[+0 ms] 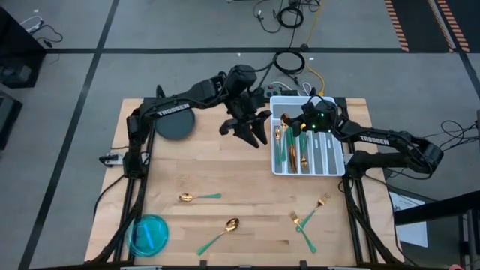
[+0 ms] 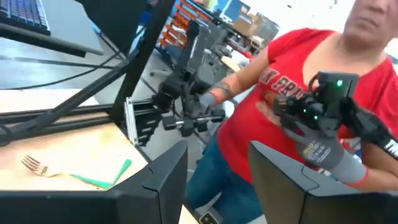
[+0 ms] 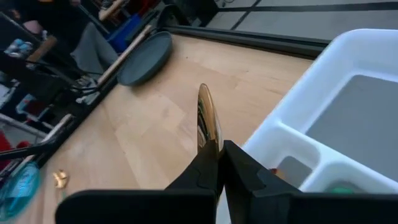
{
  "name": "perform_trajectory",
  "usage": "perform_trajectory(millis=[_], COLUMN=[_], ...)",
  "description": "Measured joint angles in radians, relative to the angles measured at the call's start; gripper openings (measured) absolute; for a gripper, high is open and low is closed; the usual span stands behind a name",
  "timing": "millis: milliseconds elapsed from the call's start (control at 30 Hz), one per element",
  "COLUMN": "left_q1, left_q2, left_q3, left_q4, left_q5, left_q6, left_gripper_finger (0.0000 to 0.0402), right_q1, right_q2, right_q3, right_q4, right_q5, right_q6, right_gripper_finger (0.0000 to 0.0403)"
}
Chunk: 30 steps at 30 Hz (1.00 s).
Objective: Sort silverware
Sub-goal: Put the green spoon into the silverware tray
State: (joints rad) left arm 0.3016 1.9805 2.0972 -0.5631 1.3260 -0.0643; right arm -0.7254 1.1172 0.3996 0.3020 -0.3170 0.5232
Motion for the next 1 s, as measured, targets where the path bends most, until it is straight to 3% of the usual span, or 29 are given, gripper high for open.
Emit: perform_trajectory(millis=[67, 167, 233, 367, 433, 500, 600, 700, 800, 900, 1000], left_q1=[-0.010, -0.041, -0.049, -0.068, -0.079, -0.073, -0.034, -0.023, -0.024, -0.033, -0.069], left_q2=[0.001, -0.002, 0.001, 0.002, -0.004, -0.024, -0.089, -0.216, -0.338, -0.432, -0.541], left_q3=[0.000, 0.001, -0.001, -0.001, 0.001, 0.001, -0.002, 0.000, 0.003, -0.035, -0.156], left_q4=[0.051, 0.111, 0.173, 0.560, 0.692, 0.697, 0.505, 0.184, -0.154, -0.432, -0.630], left_q5=[0.004, -0.117, -0.129, -0.155, -0.275, -0.474, -0.781, -1.042, -1.406, -1.721, -1.858], left_q6=[-0.070, -0.202, -0.250, -0.391, -0.484, -0.532, -0.383, -0.118, 0.025, -0.082, -0.313], left_gripper_finger=[0.0175, 0.0175, 0.0175, 0.0174, 0.0166, 0.0146, 0.0097, 0.0045, 0.0010, 0.0011, 0.0022], right_q1=[0.000, 0.000, -0.002, -0.002, -0.002, -0.002, -0.002, -0.002, -0.002, -0.002, -0.002], right_q2=[0.000, 0.001, 0.006, 0.029, 0.041, 0.048, 0.050, 0.049, 0.050, 0.050, 0.061], right_q3=[0.000, 0.000, 0.000, 0.000, 0.000, 0.000, 0.000, 0.000, 0.000, 0.000, 0.000], right_q4=[0.004, -0.004, -0.007, -0.005, -0.006, 0.002, 0.020, 0.040, 0.032, 0.030, 0.031], right_q5=[-0.006, -0.005, -0.006, -0.028, -0.038, -0.055, -0.057, -0.057, -0.059, -0.071, -0.076], right_q6=[0.005, -0.011, -0.017, -0.039, -0.042, -0.050, -0.063, -0.076, -0.099, -0.112, -0.124], right_gripper_finger=[0.0000, 0.0000, 0.0000, 0.0000, 0.0000, 0.0000, 0.0000, 0.0000, 0.0000, 0.0000, 0.0000])
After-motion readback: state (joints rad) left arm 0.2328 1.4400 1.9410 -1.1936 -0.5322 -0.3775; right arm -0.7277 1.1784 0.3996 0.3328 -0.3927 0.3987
